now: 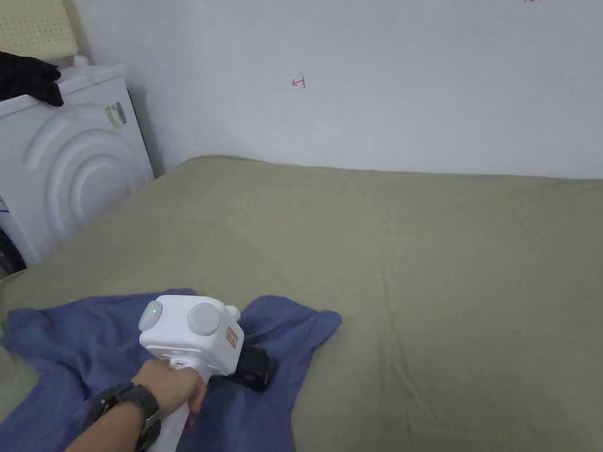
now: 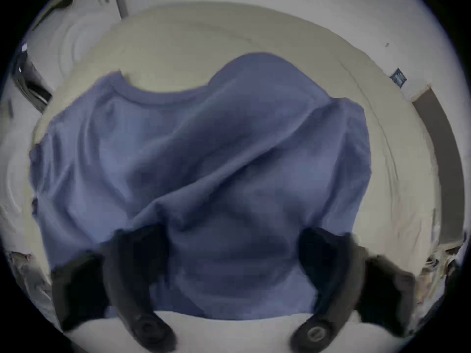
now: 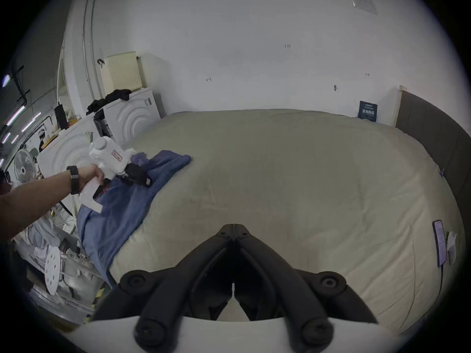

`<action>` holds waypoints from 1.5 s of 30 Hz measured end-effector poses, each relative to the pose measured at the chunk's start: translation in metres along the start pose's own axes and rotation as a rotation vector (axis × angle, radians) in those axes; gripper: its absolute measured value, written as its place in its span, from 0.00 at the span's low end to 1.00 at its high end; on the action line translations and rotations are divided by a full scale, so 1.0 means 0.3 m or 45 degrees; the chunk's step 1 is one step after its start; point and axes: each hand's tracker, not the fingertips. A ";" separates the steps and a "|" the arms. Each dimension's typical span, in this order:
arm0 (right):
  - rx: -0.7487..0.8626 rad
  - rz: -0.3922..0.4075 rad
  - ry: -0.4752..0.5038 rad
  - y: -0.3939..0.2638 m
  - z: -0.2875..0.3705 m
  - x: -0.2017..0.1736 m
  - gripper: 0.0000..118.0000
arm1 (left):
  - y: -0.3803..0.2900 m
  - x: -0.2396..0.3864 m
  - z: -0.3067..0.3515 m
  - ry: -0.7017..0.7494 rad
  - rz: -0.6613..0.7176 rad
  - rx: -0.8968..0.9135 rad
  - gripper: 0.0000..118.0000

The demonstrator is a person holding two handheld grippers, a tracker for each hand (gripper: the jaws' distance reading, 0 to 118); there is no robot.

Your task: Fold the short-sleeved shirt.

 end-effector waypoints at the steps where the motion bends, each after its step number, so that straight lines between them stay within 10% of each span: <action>1: -0.002 0.005 0.000 -0.007 0.002 -0.004 0.02 | -0.006 0.002 0.023 -0.036 -0.022 0.037 0.55; 3: -0.005 0.008 0.010 -0.016 0.005 -0.008 0.02 | -0.004 -0.003 0.067 -0.099 -0.055 0.050 0.04; 19: -0.002 -0.101 -0.007 -0.051 0.074 0.064 0.02 | 0.150 0.228 0.331 -0.342 -0.231 0.252 0.04; 36: 0.034 -0.191 -0.216 -0.128 0.336 0.260 0.02 | 0.090 1.754 0.464 -0.984 -1.112 0.175 0.04; 43: 0.019 -0.259 -0.296 -0.201 0.416 0.341 0.02 | -0.139 2.007 0.309 -0.862 -1.251 0.034 0.06; 45: 0.024 -0.279 -0.315 -0.209 0.428 0.352 0.02 | -0.151 1.991 0.268 -0.864 -1.161 0.011 0.46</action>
